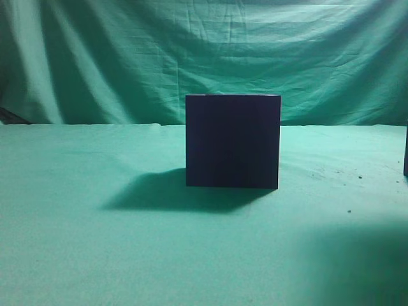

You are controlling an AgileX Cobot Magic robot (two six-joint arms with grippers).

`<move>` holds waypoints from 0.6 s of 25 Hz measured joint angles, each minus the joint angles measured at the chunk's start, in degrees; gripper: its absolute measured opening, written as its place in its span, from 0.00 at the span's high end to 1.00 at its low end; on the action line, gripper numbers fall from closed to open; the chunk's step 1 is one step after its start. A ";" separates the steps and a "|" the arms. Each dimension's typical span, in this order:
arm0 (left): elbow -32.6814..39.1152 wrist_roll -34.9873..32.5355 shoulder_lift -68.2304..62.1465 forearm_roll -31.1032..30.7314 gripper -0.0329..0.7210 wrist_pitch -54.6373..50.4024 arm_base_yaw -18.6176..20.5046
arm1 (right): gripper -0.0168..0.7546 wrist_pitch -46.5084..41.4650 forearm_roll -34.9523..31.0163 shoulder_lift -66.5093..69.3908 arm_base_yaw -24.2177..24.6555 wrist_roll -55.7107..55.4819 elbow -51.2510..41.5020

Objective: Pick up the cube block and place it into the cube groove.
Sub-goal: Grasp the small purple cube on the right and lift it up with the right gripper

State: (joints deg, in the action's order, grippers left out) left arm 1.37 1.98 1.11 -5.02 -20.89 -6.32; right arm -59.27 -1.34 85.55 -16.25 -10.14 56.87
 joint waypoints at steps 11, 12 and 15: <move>0.00 0.00 0.00 0.00 0.96 0.00 0.00 | 0.16 5.66 1.83 3.10 0.00 -12.21 0.43; 0.00 0.00 0.00 0.00 0.96 0.00 0.00 | 0.16 5.83 2.10 3.61 0.00 -12.44 0.52; 0.00 0.00 0.00 0.00 0.96 0.00 0.00 | 0.16 6.19 2.32 5.32 0.00 -13.21 0.52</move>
State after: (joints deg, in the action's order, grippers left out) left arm 1.37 1.98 1.11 -5.02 -20.89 -6.32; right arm -53.07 0.98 90.86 -16.25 -23.35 57.39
